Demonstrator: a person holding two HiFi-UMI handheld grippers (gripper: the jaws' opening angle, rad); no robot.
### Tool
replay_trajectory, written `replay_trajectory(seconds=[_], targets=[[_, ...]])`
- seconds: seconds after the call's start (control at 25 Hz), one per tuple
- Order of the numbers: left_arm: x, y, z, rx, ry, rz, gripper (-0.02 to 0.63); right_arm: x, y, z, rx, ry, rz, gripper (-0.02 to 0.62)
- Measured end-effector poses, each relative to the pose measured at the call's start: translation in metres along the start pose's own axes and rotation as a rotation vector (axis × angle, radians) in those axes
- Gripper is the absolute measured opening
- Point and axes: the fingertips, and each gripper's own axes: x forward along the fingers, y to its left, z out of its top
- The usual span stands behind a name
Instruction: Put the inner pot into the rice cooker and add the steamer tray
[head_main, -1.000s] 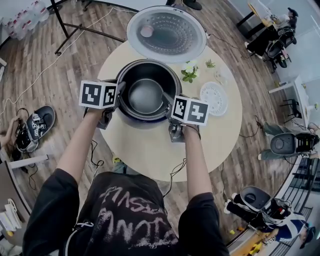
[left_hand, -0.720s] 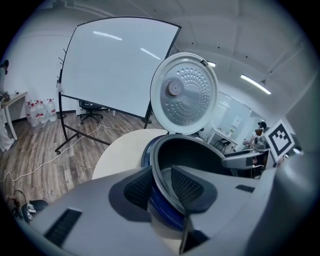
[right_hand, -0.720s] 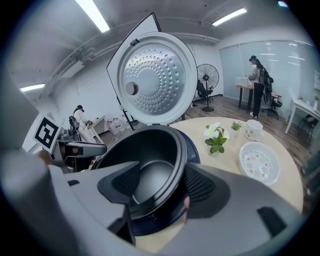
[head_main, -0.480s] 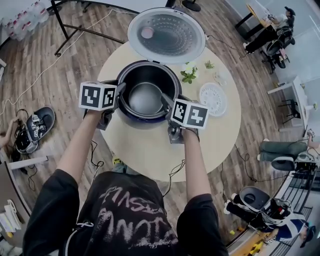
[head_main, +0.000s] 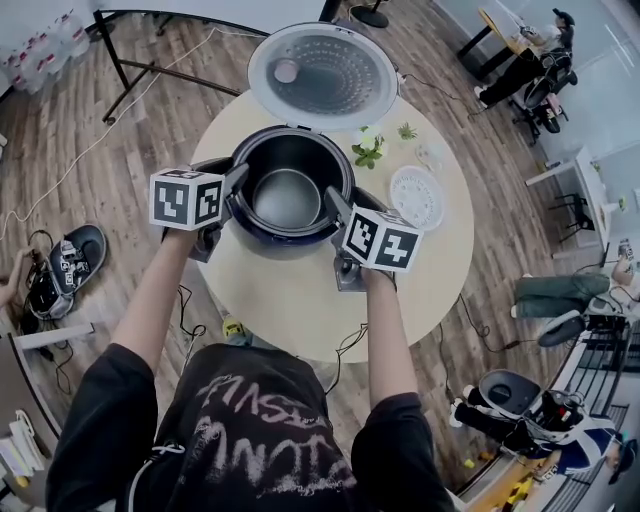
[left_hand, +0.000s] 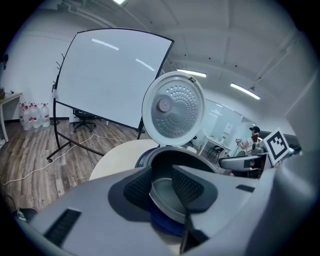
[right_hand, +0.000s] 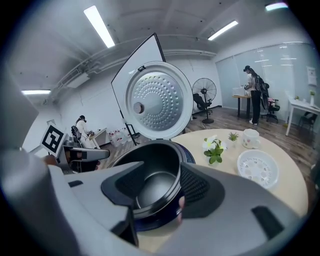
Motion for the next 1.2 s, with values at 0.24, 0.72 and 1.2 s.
replay_trajectory(seconds=[0.24, 0.72, 1.2], targets=[[-0.010, -0.014, 0.013, 0.009, -0.069, -0.053, 0.138, -0.017, 0.001, 0.004, 0.016, -0.053, -0.019, 0.210], [-0.047, -0.031, 0.038, 0.068, -0.220, -0.086, 0.121, -0.063, 0.009, 0.017, 0.049, -0.190, -0.032, 0.143], [-0.076, -0.055, 0.049, 0.148, -0.319, -0.143, 0.028, -0.126, 0.006, 0.017, 0.079, -0.355, -0.165, 0.008]])
